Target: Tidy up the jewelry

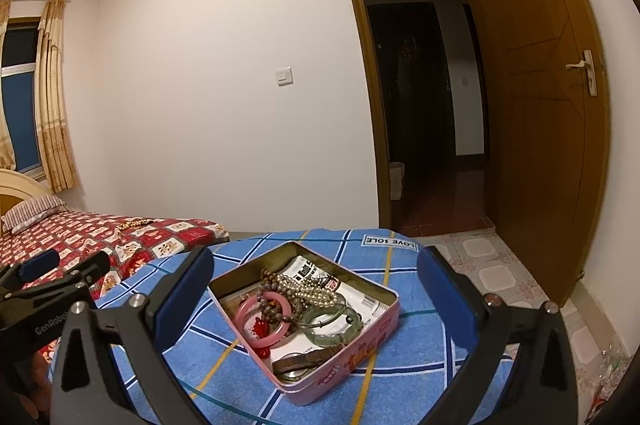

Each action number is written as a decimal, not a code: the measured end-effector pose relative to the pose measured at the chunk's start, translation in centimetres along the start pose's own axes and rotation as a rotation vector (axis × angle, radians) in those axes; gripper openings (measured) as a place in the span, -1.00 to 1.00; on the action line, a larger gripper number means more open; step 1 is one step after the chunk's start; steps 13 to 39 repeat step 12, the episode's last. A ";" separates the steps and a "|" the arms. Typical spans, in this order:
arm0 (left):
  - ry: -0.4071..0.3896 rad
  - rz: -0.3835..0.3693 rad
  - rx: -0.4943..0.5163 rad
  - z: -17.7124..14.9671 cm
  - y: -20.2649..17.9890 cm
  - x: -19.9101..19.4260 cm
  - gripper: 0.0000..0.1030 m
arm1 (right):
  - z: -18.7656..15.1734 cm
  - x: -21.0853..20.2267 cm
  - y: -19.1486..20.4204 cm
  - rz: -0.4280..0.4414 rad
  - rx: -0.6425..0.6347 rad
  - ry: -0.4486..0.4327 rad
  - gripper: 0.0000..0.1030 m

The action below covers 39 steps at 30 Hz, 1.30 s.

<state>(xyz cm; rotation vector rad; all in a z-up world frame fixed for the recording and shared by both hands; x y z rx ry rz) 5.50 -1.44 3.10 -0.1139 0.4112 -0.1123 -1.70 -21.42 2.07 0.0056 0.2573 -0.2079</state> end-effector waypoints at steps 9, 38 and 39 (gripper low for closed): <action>-0.034 -0.084 0.043 0.7 -2.7 -0.8 0.58 | 0.0 0.4 -0.3 -0.014 -0.001 0.008 1.00; -0.036 -0.095 0.047 0.6 -3.0 -0.9 0.58 | 0.1 0.4 -0.6 -0.018 0.004 0.008 1.00; -0.036 -0.095 0.047 0.6 -3.0 -0.9 0.58 | 0.1 0.4 -0.6 -0.018 0.004 0.008 1.00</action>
Point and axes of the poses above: each gripper's, at about its wrist camera, not at the fingertips, and x roughly the way its jaws point, y to its left, z to its top, the point moved 9 cm from there along x, roughly the way its jaws point, and after that the axes turned 10 degrees about -x, right-handed, at the moved point
